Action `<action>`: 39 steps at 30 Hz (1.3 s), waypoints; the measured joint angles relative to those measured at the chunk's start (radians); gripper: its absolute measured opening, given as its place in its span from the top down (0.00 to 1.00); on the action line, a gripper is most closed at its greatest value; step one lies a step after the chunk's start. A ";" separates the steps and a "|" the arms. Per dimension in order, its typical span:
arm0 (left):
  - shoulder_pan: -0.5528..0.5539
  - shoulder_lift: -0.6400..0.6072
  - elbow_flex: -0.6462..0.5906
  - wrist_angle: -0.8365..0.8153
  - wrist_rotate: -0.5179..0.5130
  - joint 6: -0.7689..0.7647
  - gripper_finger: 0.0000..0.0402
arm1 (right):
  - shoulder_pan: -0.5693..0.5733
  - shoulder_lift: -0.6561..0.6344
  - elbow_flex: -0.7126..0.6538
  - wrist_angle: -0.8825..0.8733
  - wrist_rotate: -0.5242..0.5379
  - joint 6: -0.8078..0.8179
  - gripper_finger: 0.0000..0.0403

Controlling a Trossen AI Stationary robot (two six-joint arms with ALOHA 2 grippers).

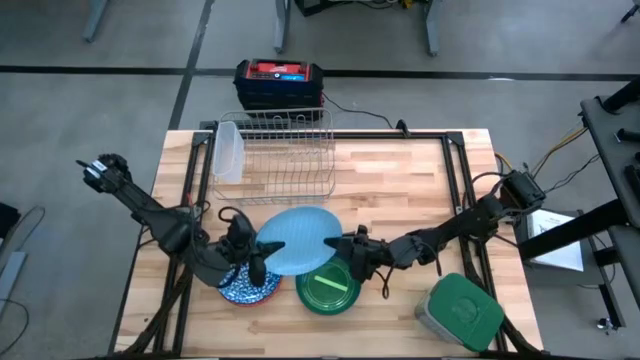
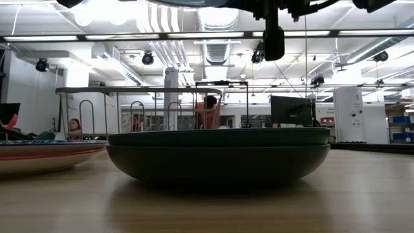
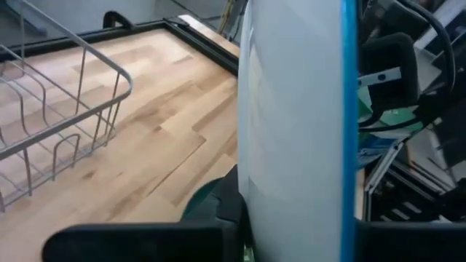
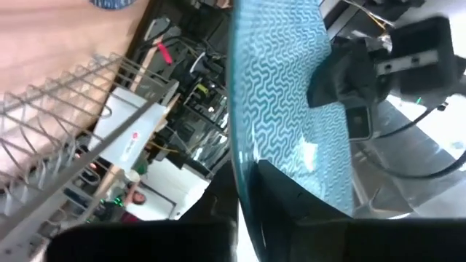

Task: Sort dishes
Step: Put the light blue patterned plate into the dish rack

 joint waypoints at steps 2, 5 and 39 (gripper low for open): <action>0.000 -0.002 0.000 -0.002 -0.012 0.009 0.93 | -0.007 0.000 0.000 -0.001 0.000 0.055 0.90; 0.000 -0.008 0.000 -0.009 -0.056 0.019 0.93 | -0.025 0.000 0.000 -0.001 0.002 0.189 0.82; -0.001 -0.224 0.012 -0.298 -0.371 0.104 0.94 | -0.246 -0.150 -0.143 -0.009 0.323 1.015 0.46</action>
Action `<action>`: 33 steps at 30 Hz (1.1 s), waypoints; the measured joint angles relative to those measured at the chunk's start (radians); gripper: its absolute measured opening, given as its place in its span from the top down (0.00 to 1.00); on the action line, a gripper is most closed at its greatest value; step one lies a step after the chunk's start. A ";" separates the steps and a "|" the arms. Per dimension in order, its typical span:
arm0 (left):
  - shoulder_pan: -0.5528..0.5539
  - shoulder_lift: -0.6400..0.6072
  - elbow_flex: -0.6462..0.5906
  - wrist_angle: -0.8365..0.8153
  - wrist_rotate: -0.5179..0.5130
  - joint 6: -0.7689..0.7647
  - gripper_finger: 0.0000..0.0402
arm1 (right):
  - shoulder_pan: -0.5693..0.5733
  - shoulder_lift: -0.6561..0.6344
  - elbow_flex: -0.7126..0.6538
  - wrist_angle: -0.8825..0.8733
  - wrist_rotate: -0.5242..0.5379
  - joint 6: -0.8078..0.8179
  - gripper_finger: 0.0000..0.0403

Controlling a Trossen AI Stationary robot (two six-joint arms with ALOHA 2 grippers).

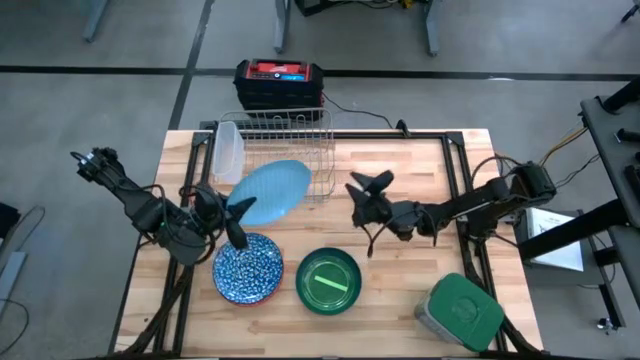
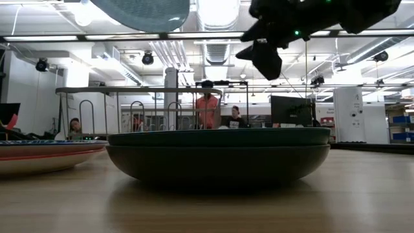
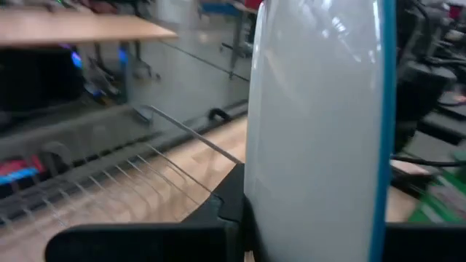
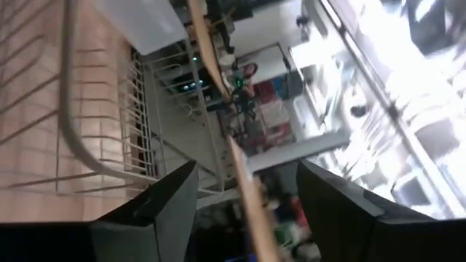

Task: Sort dishes
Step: Put the light blue patterned plate into the dish rack

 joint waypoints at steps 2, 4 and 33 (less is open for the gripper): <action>0.000 -0.006 0.000 -0.026 -0.071 0.001 0.94 | -0.018 -0.035 -0.014 -0.001 -0.008 0.059 0.48; 0.001 -0.009 0.000 -0.040 -0.153 0.011 0.94 | -0.031 -0.071 -0.018 0.000 0.004 0.137 0.50; 0.082 0.016 -0.004 -0.065 -0.181 0.389 0.94 | -0.080 -0.223 -0.017 -0.299 -0.034 0.560 0.58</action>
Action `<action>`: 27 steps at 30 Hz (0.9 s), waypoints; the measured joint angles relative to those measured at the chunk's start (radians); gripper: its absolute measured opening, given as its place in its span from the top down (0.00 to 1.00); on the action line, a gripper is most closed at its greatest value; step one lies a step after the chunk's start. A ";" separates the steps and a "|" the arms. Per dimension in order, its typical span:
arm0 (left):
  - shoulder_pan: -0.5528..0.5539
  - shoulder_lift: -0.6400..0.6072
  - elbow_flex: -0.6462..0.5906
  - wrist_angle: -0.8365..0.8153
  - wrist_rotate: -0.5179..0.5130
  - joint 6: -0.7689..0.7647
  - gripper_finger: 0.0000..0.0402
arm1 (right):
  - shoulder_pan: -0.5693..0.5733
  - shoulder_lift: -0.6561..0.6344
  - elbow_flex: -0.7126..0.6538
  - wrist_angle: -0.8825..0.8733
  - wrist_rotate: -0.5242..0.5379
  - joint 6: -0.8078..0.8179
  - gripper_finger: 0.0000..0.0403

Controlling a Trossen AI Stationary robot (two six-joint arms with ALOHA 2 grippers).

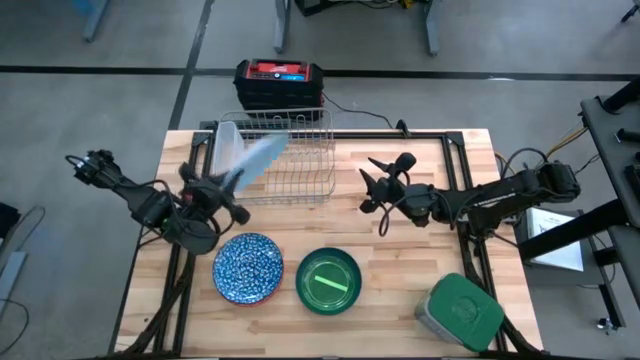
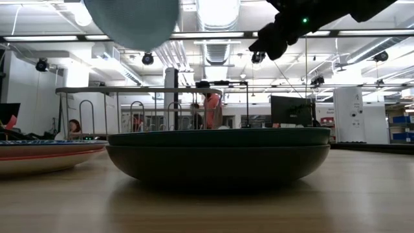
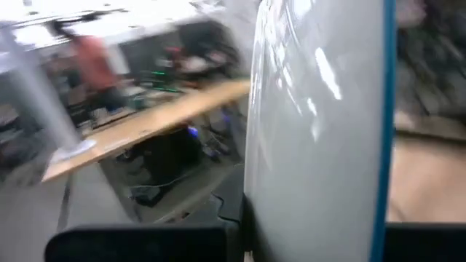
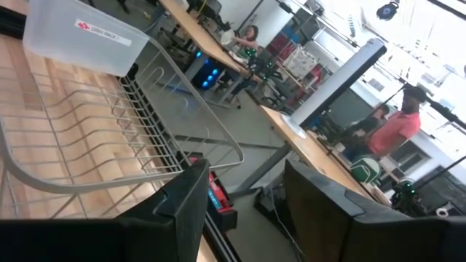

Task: Sort dishes
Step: Put the light blue patterned plate into the dish rack

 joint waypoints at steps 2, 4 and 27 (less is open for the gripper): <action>-0.015 0.038 -0.002 0.063 0.113 0.139 0.94 | -0.003 0.000 0.000 -0.007 0.001 -0.004 0.58; -0.028 0.092 -0.003 0.154 0.174 0.325 0.94 | -0.007 0.000 -0.001 -0.015 0.000 -0.014 0.59; -0.038 0.576 0.270 -0.271 -0.115 1.101 0.94 | -0.025 0.001 -0.006 -0.082 -0.081 0.057 0.60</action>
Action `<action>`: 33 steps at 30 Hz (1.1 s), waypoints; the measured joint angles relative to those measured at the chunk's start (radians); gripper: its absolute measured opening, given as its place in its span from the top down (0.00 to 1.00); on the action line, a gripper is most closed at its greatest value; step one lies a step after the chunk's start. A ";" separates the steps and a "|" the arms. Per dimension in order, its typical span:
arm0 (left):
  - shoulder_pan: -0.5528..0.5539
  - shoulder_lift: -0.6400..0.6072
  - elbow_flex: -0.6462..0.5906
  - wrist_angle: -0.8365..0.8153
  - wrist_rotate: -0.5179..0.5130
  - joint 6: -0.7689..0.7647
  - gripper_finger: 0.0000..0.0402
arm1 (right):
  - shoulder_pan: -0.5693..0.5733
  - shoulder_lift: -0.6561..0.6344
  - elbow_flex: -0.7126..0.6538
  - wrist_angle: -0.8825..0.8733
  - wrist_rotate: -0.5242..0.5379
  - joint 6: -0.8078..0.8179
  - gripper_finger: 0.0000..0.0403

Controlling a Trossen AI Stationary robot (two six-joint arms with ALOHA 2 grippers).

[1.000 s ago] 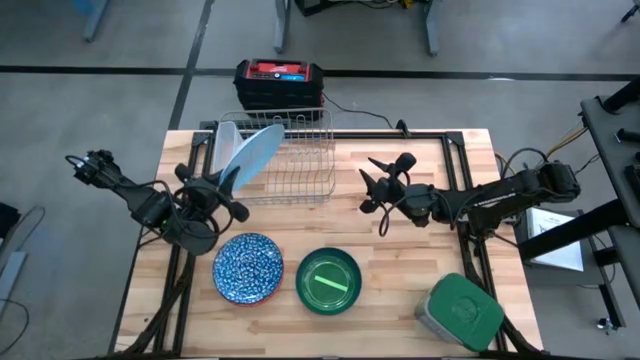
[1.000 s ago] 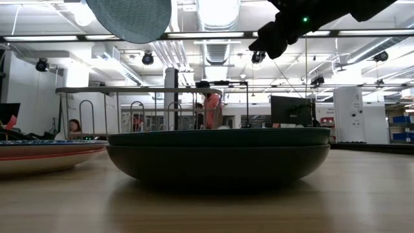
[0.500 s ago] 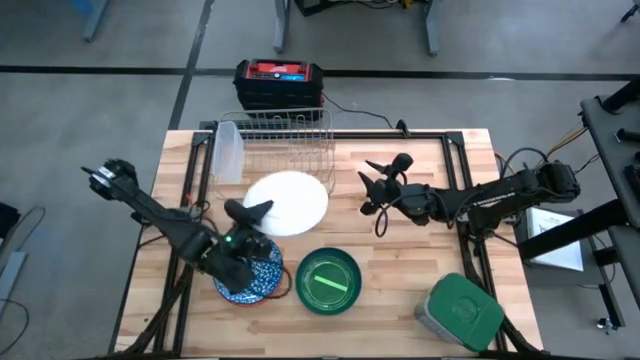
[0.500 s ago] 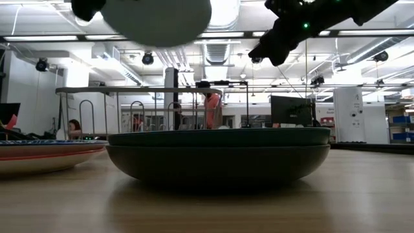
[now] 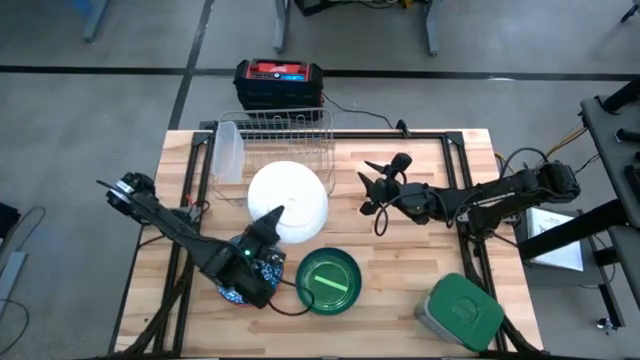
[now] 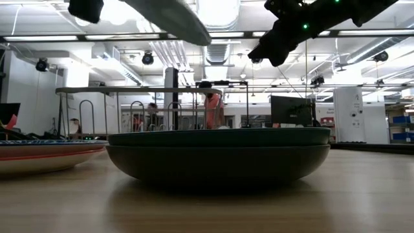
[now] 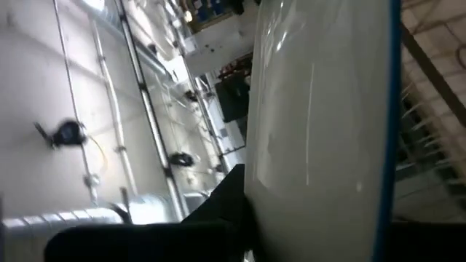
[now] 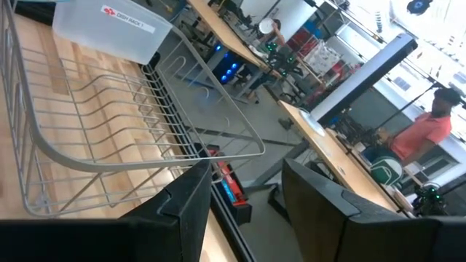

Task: Sort dishes
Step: Put the light blue patterned plate into the dish rack

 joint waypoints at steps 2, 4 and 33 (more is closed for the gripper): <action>-0.001 0.022 0.037 -0.085 -0.008 0.017 0.94 | 0.000 0.000 0.000 0.000 0.000 0.000 0.61; 0.000 0.048 0.068 -0.152 -0.022 0.013 0.94 | 0.000 0.000 0.000 0.000 0.000 -0.001 0.61; -0.008 0.173 -0.034 -0.351 -0.013 -0.009 0.94 | -0.017 0.000 0.000 0.000 -0.025 -0.037 0.64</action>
